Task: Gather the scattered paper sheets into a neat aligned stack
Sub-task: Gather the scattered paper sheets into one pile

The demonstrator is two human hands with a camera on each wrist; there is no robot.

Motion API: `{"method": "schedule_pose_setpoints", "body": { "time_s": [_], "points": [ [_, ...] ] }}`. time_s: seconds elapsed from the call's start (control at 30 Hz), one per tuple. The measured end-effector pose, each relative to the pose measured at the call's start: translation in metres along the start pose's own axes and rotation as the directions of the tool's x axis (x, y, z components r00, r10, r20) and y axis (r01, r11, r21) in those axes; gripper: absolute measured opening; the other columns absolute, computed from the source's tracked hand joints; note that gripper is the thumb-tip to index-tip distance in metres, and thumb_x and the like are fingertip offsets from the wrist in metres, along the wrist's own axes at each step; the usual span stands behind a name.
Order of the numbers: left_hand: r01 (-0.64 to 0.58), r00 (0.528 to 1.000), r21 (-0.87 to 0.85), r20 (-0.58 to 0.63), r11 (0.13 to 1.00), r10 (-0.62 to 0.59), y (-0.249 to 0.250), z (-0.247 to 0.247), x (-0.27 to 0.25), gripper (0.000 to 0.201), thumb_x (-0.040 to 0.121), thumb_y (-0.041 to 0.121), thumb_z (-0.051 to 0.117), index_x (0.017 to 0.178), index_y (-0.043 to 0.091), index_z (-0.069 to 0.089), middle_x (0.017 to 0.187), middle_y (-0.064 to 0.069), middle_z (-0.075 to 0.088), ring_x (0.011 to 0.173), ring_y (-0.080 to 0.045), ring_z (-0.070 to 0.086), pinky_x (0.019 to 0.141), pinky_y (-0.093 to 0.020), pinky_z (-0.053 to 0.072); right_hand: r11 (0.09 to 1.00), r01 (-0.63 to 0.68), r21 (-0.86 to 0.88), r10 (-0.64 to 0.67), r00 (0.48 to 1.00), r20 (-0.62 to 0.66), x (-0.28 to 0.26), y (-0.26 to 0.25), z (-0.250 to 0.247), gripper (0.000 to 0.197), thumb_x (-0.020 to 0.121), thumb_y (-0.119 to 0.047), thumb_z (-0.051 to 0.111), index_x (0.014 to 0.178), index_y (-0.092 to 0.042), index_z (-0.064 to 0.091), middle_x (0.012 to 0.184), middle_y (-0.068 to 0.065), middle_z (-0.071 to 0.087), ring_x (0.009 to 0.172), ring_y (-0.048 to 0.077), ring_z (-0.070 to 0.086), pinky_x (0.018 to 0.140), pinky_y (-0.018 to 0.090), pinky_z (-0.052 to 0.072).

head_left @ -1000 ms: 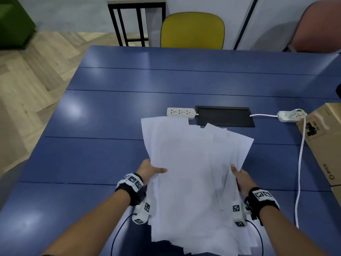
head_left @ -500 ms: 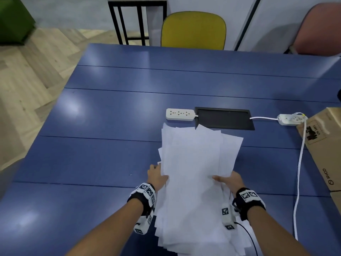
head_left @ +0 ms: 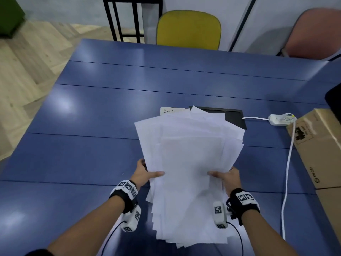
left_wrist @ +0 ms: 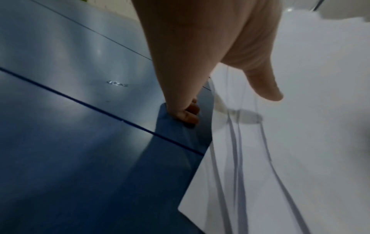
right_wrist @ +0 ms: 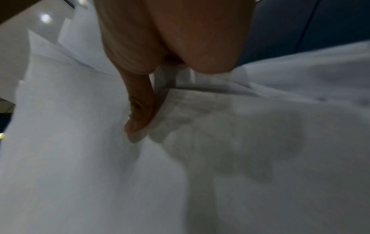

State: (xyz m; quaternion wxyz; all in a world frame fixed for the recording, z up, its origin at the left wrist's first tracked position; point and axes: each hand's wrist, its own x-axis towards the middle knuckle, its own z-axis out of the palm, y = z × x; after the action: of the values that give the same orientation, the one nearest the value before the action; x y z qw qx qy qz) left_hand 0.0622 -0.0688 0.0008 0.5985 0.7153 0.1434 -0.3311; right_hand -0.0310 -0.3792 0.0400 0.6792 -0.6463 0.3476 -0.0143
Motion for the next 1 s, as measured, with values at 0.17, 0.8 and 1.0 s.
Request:
{"method": "schedule_pose_setpoints", "body": {
  "time_s": [0.17, 0.8, 1.0],
  "points": [
    [0.040, 0.991, 0.013, 0.126, 0.999, -0.041, 0.011, -0.001, -0.012, 0.068, 0.059, 0.034, 0.091, 0.115, 0.010, 0.061, 0.112, -0.001, 0.071, 0.109, -0.016, 0.065, 0.095, -0.031, 0.049, 1.000, 0.021, -0.006, -0.021, 0.996, 0.089, -0.007, -0.013, 0.011, 0.044, 0.051, 0.003, 0.088, 0.091, 0.010, 0.070, 0.091, 0.026, 0.073, 0.085, 0.043, 0.071, 0.078, 0.053, 0.057],
    [-0.542, 0.830, -0.131, -0.240, 0.830, 0.504, 0.129, 0.014, -0.099, 0.025, 0.072, -0.014, 0.067, 0.093, 0.000, 0.064, 0.089, -0.010, 0.072, 0.077, -0.010, 0.071, 0.072, -0.025, 0.057, 0.931, 0.358, 0.078, -0.338, 0.921, -0.196, -0.055, -0.103, 0.027, 0.041, 0.067, -0.023, 0.088, 0.096, -0.002, 0.068, 0.097, 0.009, 0.073, 0.091, 0.015, 0.071, 0.085, 0.032, 0.057],
    [-0.554, 0.826, -0.095, -0.192, 0.827, 0.531, 0.126, 0.009, -0.095, 0.039, 0.072, -0.017, 0.067, 0.107, 0.001, 0.063, 0.104, -0.012, 0.070, 0.089, -0.008, 0.071, 0.083, -0.022, 0.056, 0.951, 0.301, 0.065, -0.298, 0.953, -0.058, -0.055, -0.105, 0.022, 0.036, 0.073, -0.009, 0.083, 0.104, -0.012, 0.064, 0.099, -0.003, 0.070, 0.093, 0.011, 0.068, 0.085, 0.026, 0.055]
  ]
}}
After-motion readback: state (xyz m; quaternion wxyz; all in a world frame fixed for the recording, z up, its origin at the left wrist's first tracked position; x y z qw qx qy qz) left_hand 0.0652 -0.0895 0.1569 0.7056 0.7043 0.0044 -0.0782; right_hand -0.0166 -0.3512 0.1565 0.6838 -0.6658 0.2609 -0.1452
